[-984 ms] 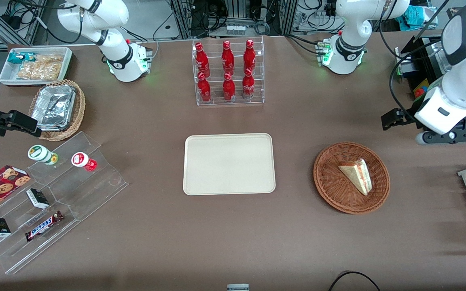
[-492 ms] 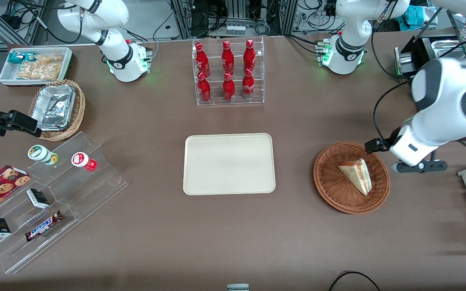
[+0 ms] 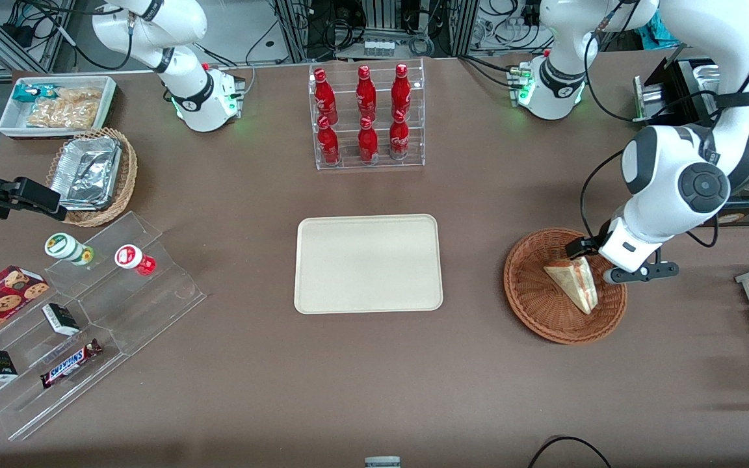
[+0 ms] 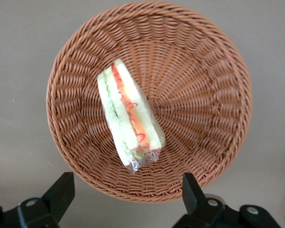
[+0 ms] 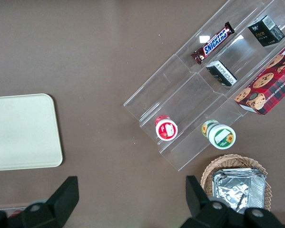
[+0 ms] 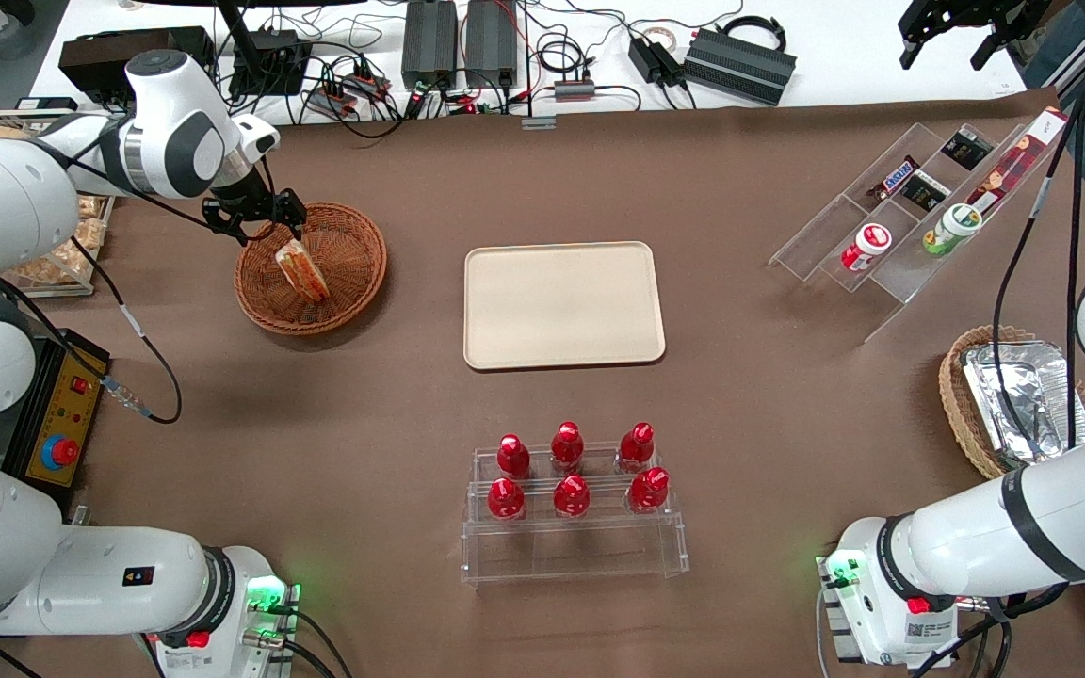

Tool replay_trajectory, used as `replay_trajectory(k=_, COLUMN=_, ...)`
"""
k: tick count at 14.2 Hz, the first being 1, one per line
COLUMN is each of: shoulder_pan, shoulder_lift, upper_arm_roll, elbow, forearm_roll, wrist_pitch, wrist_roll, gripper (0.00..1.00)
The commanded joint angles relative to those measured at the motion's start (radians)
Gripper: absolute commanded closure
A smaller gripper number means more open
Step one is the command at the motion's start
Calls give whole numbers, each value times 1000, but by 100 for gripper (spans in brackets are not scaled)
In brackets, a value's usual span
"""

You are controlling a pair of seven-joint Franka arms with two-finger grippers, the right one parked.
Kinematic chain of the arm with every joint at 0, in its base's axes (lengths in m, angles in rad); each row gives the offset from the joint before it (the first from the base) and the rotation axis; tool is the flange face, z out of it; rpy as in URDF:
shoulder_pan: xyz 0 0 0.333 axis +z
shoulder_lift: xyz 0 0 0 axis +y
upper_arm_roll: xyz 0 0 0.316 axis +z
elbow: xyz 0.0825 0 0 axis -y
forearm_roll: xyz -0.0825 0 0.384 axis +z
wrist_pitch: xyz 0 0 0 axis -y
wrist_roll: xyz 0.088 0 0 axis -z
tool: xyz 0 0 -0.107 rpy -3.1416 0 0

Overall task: Place sandwich from basket to tray
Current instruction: 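Lower the left gripper and close it on the wrapped sandwich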

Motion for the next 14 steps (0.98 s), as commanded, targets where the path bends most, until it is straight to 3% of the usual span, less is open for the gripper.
replay_trajectory(k=1, shoulder_pan=13, shoulder_lift=5, upper_arm_roll=-1, elbow=-26, forearm_roll=-11, wrist_pitch=52, wrist_roll=-122, gripper=0)
replay_trajectory(k=8, shoulder_pan=10, shoulder_lift=59, upper_arm_roll=-2, elbow=-70, forearm_roll=-22, wrist_pitch=230, wrist_roll=-553, gripper=0)
replay_trajectory(k=14, shoulder_pan=7, shoulder_lift=112, upper_arm_roll=-4, elbow=-67, forearm_roll=-25, wrist_pitch=258, wrist_roll=-621, gripper=0)
